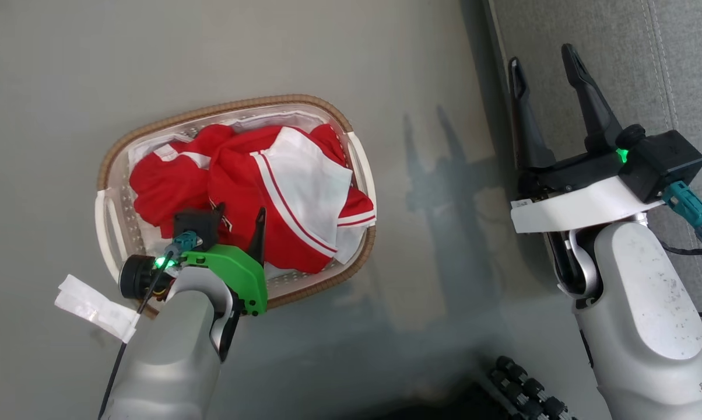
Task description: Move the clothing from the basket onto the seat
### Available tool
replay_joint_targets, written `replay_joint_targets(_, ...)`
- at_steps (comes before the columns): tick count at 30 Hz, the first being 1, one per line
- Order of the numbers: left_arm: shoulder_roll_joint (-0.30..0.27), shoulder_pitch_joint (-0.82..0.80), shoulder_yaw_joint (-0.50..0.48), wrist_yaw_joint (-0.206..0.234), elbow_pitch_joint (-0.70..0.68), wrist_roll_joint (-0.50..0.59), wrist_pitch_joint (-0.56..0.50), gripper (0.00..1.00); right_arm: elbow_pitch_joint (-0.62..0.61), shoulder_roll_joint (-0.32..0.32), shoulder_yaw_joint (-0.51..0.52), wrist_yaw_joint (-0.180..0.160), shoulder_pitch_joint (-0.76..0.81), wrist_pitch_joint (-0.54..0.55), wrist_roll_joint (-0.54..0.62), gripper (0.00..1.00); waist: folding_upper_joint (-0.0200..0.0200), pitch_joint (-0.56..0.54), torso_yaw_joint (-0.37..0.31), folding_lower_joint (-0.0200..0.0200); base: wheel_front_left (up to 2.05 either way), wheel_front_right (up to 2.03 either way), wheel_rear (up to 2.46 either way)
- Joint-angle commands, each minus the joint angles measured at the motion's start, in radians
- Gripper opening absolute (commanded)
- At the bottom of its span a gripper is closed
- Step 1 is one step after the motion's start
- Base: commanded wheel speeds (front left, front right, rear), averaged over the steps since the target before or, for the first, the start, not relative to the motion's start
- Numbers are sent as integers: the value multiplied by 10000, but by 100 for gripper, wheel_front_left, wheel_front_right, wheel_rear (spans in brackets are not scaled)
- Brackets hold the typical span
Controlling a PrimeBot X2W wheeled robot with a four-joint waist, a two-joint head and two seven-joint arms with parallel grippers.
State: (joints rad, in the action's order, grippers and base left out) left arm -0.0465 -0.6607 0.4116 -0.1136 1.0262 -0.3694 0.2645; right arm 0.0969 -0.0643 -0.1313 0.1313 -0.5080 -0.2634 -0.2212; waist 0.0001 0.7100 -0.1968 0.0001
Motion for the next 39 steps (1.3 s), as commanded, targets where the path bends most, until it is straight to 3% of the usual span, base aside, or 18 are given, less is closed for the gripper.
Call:
replay_joint_targets(1, -77, -304, 14, 23, 227, -116, 2, 100, -15, 33, -4, -10, -147, -20, -96, 100, -1, 593, -543, -1, 0, 0, 0)
replay_joint_targets(8, -74, -811, 192, 440, 1371, -438, 0, 100, 49, 79, 53, -10, -36, -20, -128, 100, -1, 903, -698, -1, 0, 0, 0)
replay_joint_targets(19, -71, -1419, 327, 972, 1879, -531, 0, 100, 9, 117, -80, -10, -194, -20, -201, 100, -1, 1257, -867, -1, 0, 0, 0)
replay_joint_targets(20, -71, -1444, 345, 941, 1962, -571, -2, 95, 17, 114, -99, -10, -209, -20, -218, 100, -1, 1269, -880, -1, 0, 0, 0)
replay_joint_targets(22, -69, -1535, 407, 890, 1991, -576, -2, 0, 42, 113, -129, -10, -241, -20, -274, 100, -1, 1261, -879, -1, 0, 0, 0)
replay_joint_targets(29, -68, -1096, 466, 794, 1382, -540, -2, 0, 254, 112, -95, -10, -39, -20, -311, 100, -1, 751, -653, -1, 0, 0, 0)
replay_joint_targets(39, -63, 568, 197, 610, -297, 19, 3, 0, 1081, 109, -192, -10, 567, -20, -84, 100, -1, -1076, -53, -1, 0, 0, 0)
